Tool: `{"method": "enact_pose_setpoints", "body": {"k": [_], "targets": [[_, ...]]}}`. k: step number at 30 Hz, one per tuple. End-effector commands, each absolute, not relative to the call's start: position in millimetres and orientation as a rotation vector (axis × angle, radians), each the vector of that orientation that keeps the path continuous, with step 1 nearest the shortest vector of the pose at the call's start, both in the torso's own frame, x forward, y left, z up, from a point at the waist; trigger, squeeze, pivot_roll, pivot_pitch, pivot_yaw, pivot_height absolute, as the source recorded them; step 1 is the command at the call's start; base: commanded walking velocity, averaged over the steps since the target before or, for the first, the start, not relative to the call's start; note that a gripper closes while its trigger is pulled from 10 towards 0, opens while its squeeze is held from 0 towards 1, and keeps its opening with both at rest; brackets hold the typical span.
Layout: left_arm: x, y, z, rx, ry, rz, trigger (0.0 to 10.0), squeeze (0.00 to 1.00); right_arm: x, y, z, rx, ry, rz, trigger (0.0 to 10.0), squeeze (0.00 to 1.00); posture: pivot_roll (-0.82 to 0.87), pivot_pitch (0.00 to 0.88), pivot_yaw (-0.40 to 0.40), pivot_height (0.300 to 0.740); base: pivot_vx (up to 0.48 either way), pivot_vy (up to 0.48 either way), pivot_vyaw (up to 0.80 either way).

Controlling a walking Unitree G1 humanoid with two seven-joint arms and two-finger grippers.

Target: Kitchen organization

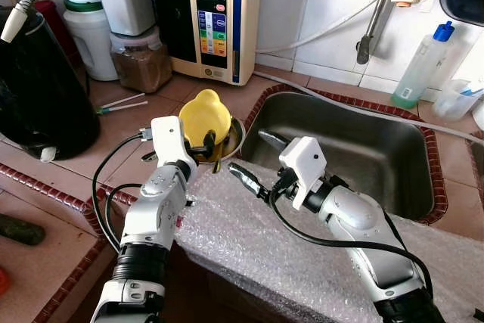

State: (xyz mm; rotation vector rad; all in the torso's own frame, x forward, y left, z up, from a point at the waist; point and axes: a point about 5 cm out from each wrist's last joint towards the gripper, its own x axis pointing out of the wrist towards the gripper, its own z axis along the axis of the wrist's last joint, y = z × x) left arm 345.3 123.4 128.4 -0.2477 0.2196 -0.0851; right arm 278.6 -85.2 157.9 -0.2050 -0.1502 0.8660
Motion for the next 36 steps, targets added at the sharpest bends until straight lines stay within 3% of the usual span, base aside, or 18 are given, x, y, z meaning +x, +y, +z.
{"method": "enact_pose_setpoints", "body": {"k": [1,2,3,4,5,6,7,8,9,36], "targets": [[347.0,123.1,127.9,-0.243,0.241,-0.082,9.4,0.00,274.6,-82.0,162.9,-0.227,-0.168,0.895,10.0,0.00,-0.02,0.000,0.007,0.740,0.000,0.000,0.00],[347.0,123.0,128.2,-0.245,0.241,-0.084,8.2,0.00,275.0,-82.2,162.8,-0.226,-0.167,0.892,10.0,0.00,-0.02,0.000,0.007,0.740,0.000,0.000,0.00],[347.0,123.0,128.5,-0.247,0.241,-0.084,8.2,0.00,275.2,-82.3,162.9,-0.225,-0.167,0.889,10.0,0.00,-0.02,0.000,0.007,0.740,0.000,0.000,0.00],[347.2,123.1,129.1,-0.253,0.240,-0.084,3.8,0.00,275.7,-82.5,163.2,-0.225,-0.165,0.886,10.0,0.00,-0.02,0.000,0.007,0.740,0.000,0.000,0.00],[347.2,123.1,129.1,-0.253,0.240,-0.084,3.8,0.00,275.7,-82.5,163.2,-0.225,-0.165,0.886,10.0,0.00,-0.02,0.000,0.007,0.740,0.000,0.000,0.00],[347.3,123.3,129.4,-0.252,0.240,-0.087,1.9,0.00,275.7,-82.6,163.3,-0.229,-0.164,0.883,10.0,0.00,-0.02,0.000,0.007,0.740,0.000,0.000,0.00],[347.3,123.4,129.5,-0.254,0.241,-0.086,0.9,0.00,275.7,-82.6,163.1,-0.231,-0.163,0.883,10.0,0.00,-0.02,0.000,0.007,0.740,0.000,0.000,0.00],[347.4,123.6,129.5,-0.256,0.241,-0.085,0.9,0.00,275.7,-82.6,162.9,-0.233,-0.162,0.882,10.0,0.00,-0.02,0.000,0.007,0.740,0.000,0.000,0.00],[347.5,123.4,129.5,-0.259,0.242,-0.087,0.0,0.00,275.6,-82.5,162.5,-0.236,-0.161,0.882,10.0,0.00,-0.02,0.000,0.008,0.740,0.000,0.000,0.00],[344.9,122.6,124.6,-0.210,0.256,-0.122,0.0,0.00,275.5,-82.5,158.9,-0.253,-0.147,0.891,10.0,0.00,-0.02,0.000,0.009,0.740,0.000,0.000,0.00]]}}
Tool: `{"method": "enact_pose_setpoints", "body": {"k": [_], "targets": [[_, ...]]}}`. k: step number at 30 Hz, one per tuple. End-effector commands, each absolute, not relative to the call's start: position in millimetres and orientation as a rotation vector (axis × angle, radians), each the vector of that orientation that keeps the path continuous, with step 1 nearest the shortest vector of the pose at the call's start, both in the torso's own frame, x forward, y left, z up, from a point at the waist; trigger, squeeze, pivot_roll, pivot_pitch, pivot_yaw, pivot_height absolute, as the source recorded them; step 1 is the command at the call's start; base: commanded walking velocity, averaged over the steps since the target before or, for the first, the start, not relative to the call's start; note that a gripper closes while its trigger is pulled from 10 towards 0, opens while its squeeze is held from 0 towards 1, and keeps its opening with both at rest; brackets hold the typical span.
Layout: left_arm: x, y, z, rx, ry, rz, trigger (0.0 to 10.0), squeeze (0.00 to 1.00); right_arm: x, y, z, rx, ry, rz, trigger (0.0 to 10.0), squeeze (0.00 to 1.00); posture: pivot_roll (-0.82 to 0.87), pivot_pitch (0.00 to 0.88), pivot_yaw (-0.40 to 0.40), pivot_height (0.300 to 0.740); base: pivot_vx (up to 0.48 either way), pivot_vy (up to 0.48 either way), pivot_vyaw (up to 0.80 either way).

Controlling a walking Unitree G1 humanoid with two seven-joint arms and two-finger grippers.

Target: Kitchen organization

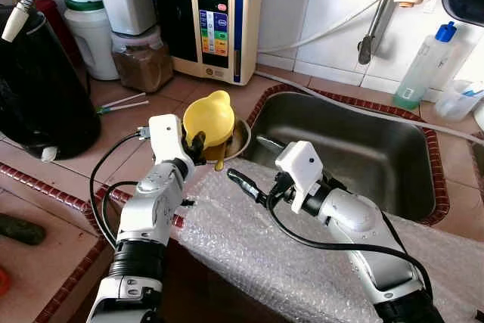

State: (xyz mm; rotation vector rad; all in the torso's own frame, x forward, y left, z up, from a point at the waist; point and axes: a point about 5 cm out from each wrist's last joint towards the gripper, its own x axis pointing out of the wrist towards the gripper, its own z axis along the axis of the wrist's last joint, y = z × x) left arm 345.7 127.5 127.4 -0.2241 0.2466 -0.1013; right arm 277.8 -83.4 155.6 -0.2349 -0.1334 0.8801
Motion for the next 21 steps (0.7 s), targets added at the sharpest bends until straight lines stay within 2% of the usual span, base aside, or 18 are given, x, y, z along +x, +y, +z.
{"method": "enact_pose_setpoints", "body": {"k": [1,21], "targets": [[345.3,123.2,126.3,-0.213,0.243,-0.117,0.0,0.00,275.8,-82.7,158.7,-0.259,-0.146,0.893,10.0,0.00,-0.02,0.000,0.009,0.740,0.000,0.000,0.00],[344.8,132.5,138.5,-0.189,0.130,-0.063,0.0,0.00,278.6,-83.6,159.7,-0.287,-0.152,0.896,10.0,0.00,-0.01,0.000,0.007,0.740,0.000,0.000,0.00]]}}
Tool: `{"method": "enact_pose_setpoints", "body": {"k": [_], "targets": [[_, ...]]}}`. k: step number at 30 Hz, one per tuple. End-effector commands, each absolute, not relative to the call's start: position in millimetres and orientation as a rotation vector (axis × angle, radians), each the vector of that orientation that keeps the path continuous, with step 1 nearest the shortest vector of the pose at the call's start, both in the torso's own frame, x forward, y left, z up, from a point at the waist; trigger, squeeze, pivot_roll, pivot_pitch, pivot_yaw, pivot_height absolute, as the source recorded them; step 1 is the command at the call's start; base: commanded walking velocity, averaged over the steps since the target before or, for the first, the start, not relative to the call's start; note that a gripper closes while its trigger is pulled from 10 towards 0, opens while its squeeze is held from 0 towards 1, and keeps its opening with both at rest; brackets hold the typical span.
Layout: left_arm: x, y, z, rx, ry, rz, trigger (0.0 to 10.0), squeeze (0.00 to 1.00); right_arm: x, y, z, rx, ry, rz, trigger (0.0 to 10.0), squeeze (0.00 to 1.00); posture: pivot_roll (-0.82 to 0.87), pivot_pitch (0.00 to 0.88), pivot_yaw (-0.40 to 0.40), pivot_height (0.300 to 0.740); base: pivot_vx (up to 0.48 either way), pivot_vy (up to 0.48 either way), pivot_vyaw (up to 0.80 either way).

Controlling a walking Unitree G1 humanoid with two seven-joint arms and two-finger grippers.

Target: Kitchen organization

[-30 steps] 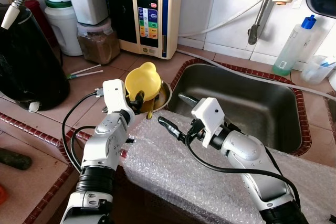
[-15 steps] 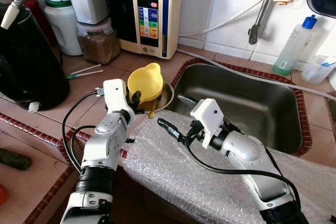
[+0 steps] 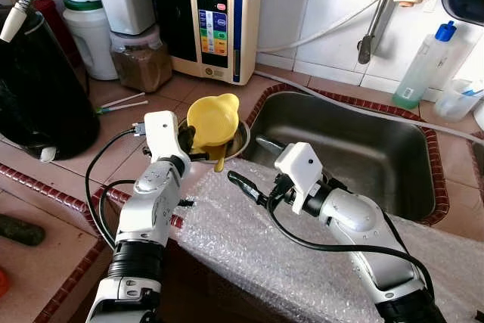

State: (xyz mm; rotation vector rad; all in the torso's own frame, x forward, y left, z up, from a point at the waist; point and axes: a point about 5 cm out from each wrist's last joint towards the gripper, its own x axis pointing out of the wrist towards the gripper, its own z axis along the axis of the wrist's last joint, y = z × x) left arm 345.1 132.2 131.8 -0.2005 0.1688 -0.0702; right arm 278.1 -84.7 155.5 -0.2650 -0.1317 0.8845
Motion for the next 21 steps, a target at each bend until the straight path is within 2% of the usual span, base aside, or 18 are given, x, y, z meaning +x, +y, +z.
{"method": "enact_pose_setpoints", "body": {"k": [1,7,12,15,21], "targets": [[344.9,132.9,138.7,-0.191,0.127,-0.061,0.0,0.00,278.8,-83.6,159.7,-0.287,-0.152,0.896,10.0,0.00,-0.01,0.000,0.006,0.740,0.000,0.000,0.00],[345.7,136.0,146.2,-0.241,0.054,-0.045,0.0,0.00,279.7,-84.1,159.4,-0.288,-0.151,0.887,10.0,0.00,-0.01,0.000,0.004,0.740,0.000,0.000,0.00],[344.5,124.9,162.2,-0.243,-0.065,-0.127,0.0,0.00,291.4,-90.2,169.7,-0.250,-0.202,0.761,10.0,0.00,-0.01,0.000,0.005,0.740,0.000,0.000,0.00],[341.1,110.1,175.4,-0.179,-0.153,-0.228,0.0,0.00,303.1,-98.7,188.3,-0.099,-0.252,0.634,10.0,0.00,-0.01,0.000,0.007,0.740,0.000,0.000,0.00],[339.4,96.7,179.9,-0.105,-0.199,-0.287,0.0,0.00,311.5,-105.5,208.6,0.134,-0.280,0.562,10.0,0.00,-0.01,0.000,0.005,0.740,0.000,0.000,0.00]]}}
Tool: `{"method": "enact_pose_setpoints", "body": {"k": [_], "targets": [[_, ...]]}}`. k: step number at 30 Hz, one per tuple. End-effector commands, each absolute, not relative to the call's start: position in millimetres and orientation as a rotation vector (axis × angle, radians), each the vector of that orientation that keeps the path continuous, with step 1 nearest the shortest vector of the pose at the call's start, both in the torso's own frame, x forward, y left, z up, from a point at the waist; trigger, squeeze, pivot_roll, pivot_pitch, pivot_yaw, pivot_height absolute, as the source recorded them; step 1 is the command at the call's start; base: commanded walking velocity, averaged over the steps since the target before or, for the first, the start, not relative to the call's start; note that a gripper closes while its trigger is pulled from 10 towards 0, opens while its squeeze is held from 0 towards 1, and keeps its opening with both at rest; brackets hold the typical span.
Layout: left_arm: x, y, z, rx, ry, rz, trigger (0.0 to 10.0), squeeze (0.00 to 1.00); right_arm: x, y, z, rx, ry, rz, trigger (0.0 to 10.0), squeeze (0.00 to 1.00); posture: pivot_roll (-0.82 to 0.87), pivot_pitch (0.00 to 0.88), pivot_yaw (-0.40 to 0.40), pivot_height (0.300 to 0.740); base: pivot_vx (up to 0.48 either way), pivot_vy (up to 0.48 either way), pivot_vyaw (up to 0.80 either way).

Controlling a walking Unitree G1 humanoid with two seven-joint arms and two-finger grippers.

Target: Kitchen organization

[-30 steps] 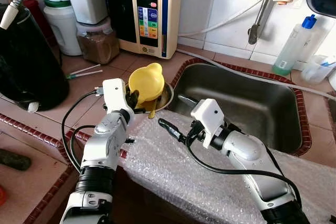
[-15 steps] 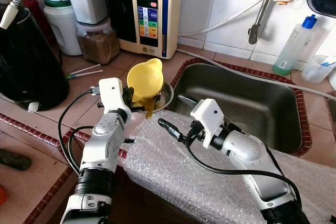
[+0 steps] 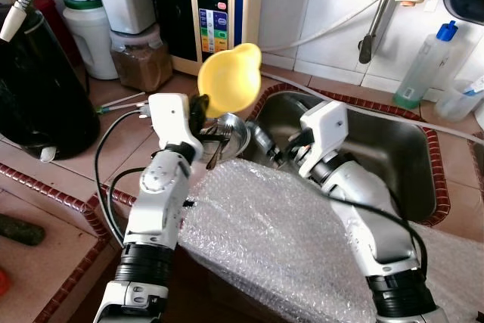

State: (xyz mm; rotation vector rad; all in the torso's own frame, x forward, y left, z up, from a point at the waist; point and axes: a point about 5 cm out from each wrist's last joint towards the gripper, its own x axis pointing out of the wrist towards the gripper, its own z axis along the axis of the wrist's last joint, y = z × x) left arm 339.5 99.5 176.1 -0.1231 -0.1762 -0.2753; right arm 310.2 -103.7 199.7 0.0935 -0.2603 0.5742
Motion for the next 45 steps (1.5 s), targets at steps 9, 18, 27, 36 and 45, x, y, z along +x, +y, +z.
{"method": "enact_pose_setpoints", "body": {"k": [9,18,27,36,45], "targets": [[333.9,84.7,181.9,-0.087,-0.247,-0.354,0.0,0.00,317.7,-101.2,211.3,0.245,-0.247,0.525,10.0,0.00,-0.01,0.000,0.005,0.740,0.000,0.000,0.00],[331.1,75.8,186.6,-0.069,-0.290,-0.407,0.0,0.00,344.8,-102.0,205.0,0.233,-0.162,0.337,0.0,0.00,-0.01,0.000,0.009,0.740,0.000,0.000,0.00],[330.4,77.0,186.3,-0.068,-0.301,-0.397,0.0,0.00,358.9,-114.1,208.7,0.283,-0.130,0.221,0.0,0.00,-0.01,0.000,0.000,0.740,0.000,0.000,0.00],[330.6,74.9,186.1,-0.051,-0.311,-0.397,0.0,0.00,361.3,-121.8,202.4,0.307,-0.097,0.173,0.0,0.00,-0.02,0.000,0.003,0.740,0.000,0.000,0.00],[330.7,74.4,184.0,-0.039,-0.303,-0.394,0.0,0.00,362.7,-120.2,201.7,0.317,-0.086,0.187,0.0,0.00,-0.02,0.000,-0.006,0.740,0.000,0.000,0.00]]}}
